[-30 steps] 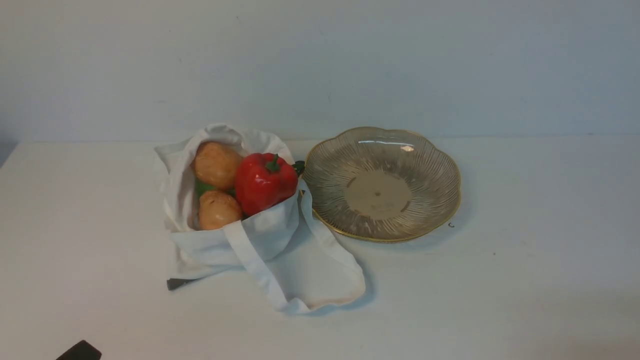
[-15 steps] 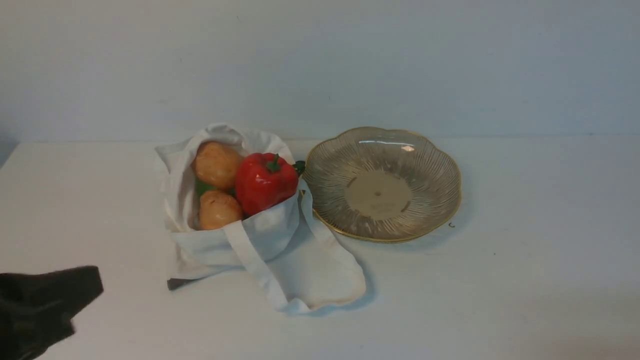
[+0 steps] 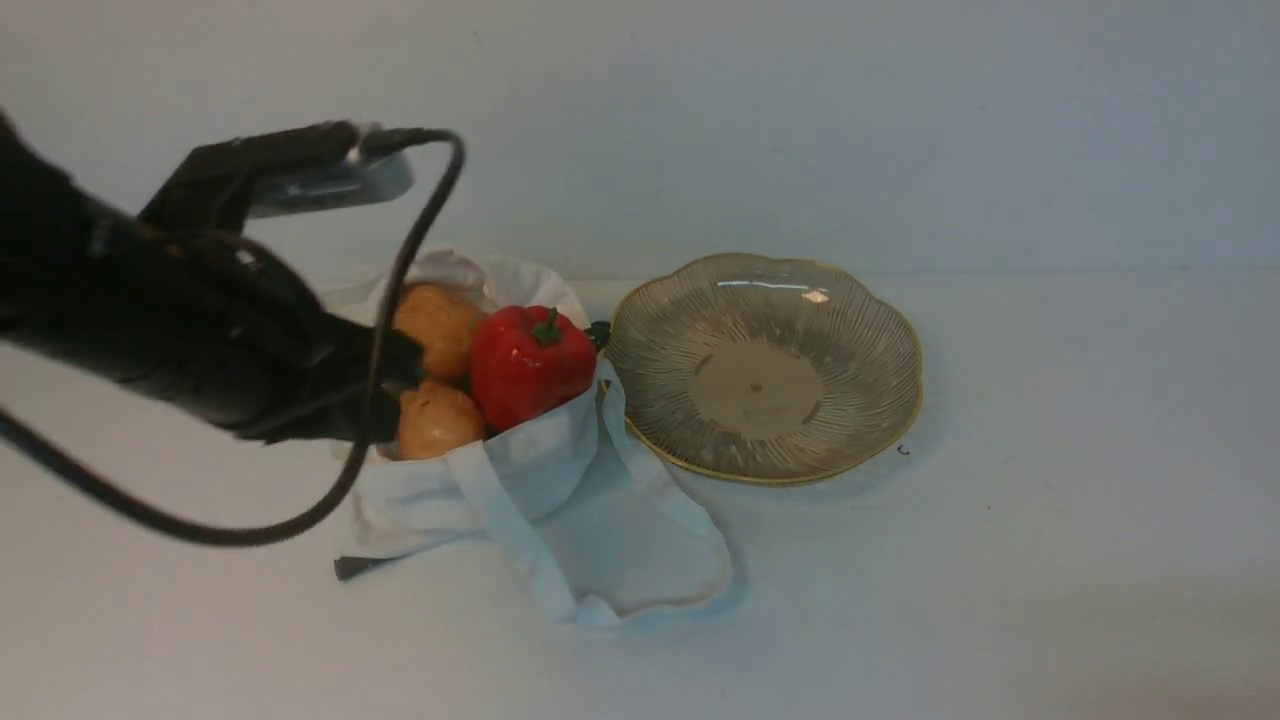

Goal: Take vegetables from cloth bag on white table place on plate.
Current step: 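Reach into the bag and grasp the red bell pepper with the left gripper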

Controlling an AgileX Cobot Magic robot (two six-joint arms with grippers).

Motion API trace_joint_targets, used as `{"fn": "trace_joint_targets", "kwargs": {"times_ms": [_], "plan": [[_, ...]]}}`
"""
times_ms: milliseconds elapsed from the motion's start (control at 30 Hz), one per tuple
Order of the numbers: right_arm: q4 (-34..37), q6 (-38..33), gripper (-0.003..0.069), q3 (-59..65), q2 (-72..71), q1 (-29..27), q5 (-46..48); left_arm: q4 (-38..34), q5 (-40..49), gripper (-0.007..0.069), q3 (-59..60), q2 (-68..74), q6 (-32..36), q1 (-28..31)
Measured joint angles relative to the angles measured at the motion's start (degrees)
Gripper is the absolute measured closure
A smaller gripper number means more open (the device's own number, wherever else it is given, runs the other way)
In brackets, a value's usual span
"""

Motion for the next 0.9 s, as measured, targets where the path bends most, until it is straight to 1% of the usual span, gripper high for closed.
{"fn": "trace_joint_targets", "kwargs": {"times_ms": [33,100,167,200,333,433,533,567,600,633,667,900], "plan": [[0.00,0.00,0.0673,0.00,0.00,0.00,0.00,0.20,-0.07,0.0627,-0.32,0.35,0.00,0.00],[0.00,0.00,0.0673,0.00,0.00,0.00,0.00,2.56,-0.57,0.0603,-3.46,4.15,-0.67,-2.65],[0.00,0.00,0.0673,0.00,0.00,0.00,0.00,5.09,-1.06,0.0550,-6.41,7.98,-1.71,-4.55],[0.00,0.00,0.0673,0.00,0.00,0.00,0.00,5.36,-1.15,0.0543,-6.92,8.26,-1.72,-4.87],[0.00,0.00,0.0673,0.00,0.00,0.00,0.00,10.87,-1.92,0.0356,-10.70,13.05,-2.07,-7.54],[0.00,0.00,0.0673,0.00,0.00,0.00,0.00,14.85,-3.82,0.0186,-11.19,15.18,-1.66,-8.74],[0.00,0.00,0.0673,0.00,0.00,0.00,0.00,19.62,-7.63,0.0020,-11.20,17.54,-0.34,-9.09],[0.00,0.00,0.0673,0.00,0.00,0.00,0.00,20.22,-8.15,0.0004,-11.20,17.68,-0.29,-9.09],[0.00,0.00,0.0673,0.00,0.00,0.00,0.00,22.13,-10.18,-0.0034,-11.20,18.87,-0.10,-9.09],[0.00,0.00,0.0673,0.00,0.00,0.00,0.00,23.42,-12.32,-0.0054,-11.20,19.88,0.04,-9.09],[0.00,0.00,0.0673,0.00,0.00,0.00,0.05,23.86,-13.54,-0.0057,-11.20,20.77,0.04,-9.09],[0.00,0.00,0.0673,0.00,0.00,0.00,0.05,24.11,-19.38,-0.0059,-11.38,25.11,0.08,-9.09]]}}
